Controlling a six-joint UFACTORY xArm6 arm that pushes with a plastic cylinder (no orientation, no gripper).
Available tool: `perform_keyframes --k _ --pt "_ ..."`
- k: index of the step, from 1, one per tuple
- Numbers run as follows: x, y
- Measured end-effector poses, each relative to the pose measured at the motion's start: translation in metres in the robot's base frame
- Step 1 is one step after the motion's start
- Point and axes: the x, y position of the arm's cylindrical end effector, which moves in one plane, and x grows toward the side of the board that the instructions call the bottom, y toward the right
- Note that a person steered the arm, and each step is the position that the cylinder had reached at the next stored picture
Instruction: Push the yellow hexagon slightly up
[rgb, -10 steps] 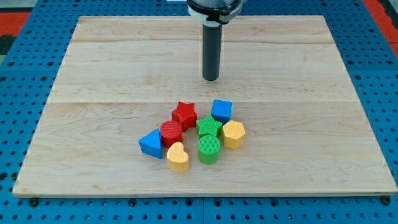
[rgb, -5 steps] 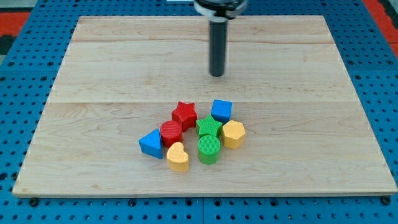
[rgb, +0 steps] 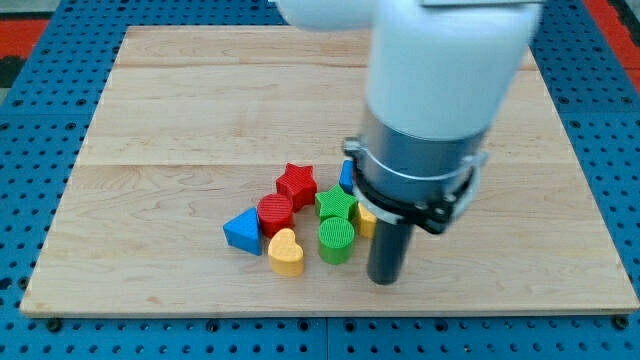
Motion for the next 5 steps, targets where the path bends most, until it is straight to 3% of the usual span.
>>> perform_keyframes --k 3,5 --pt "-0.120 0.001" --pt "-0.135 0.033"
